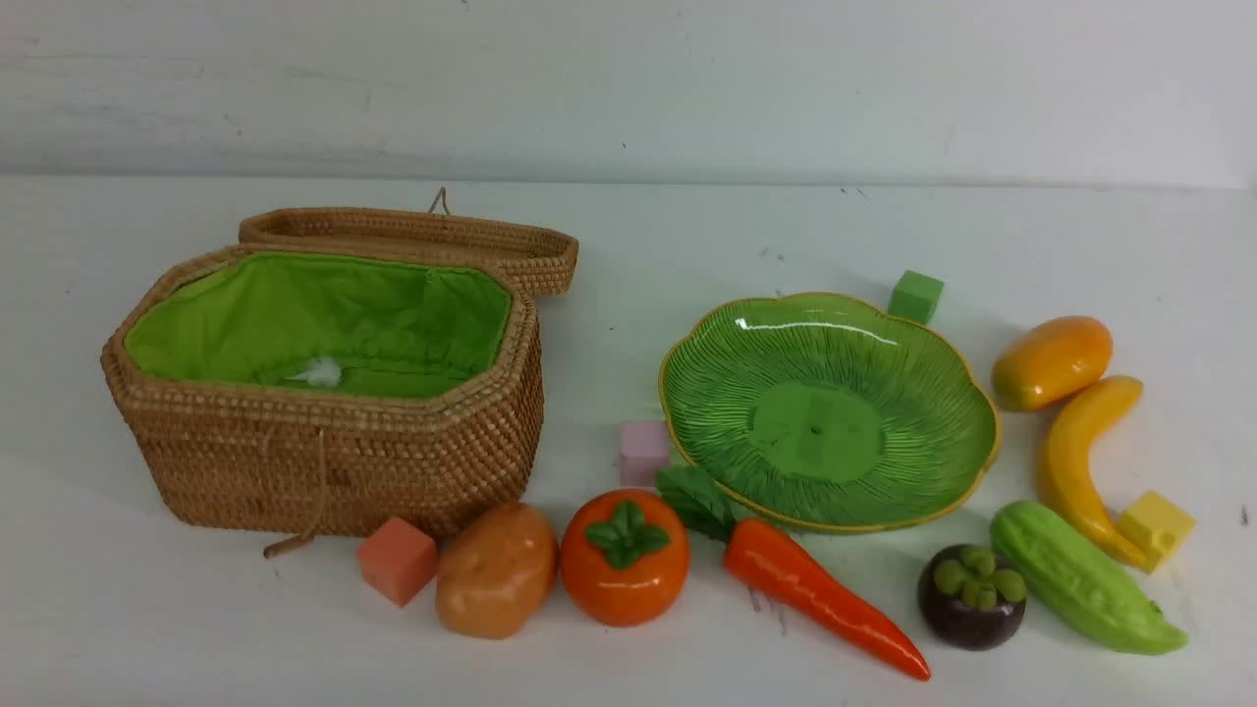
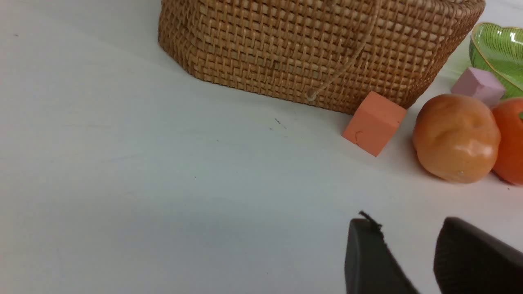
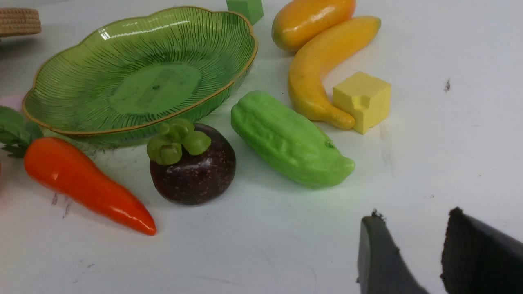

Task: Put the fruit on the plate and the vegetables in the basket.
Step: Grab a potato with your left arm and place it in the basket on the left

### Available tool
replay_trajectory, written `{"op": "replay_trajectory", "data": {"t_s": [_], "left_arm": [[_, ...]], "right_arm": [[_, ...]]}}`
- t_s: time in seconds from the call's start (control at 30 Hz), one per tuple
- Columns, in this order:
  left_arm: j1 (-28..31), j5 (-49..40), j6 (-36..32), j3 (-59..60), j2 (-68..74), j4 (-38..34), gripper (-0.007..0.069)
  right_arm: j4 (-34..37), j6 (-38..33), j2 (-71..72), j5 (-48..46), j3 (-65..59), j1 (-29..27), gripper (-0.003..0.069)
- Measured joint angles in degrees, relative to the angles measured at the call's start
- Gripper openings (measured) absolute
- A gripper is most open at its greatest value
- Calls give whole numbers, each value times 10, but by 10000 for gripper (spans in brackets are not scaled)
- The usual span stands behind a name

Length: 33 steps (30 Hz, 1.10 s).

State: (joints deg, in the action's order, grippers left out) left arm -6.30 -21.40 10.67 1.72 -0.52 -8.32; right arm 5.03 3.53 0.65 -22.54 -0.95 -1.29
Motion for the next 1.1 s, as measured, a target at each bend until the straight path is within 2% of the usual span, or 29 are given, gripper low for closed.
{"op": "replay_trajectory", "data": {"t_s": [0.97,1.1], "left_arm": [[0,1,0,0,0,0,238],[0,39,0,0,0,-20,238]], "right_arm": [[0,0,0,0,0,0,241],[0,0,0,0,0,0,241]]}}
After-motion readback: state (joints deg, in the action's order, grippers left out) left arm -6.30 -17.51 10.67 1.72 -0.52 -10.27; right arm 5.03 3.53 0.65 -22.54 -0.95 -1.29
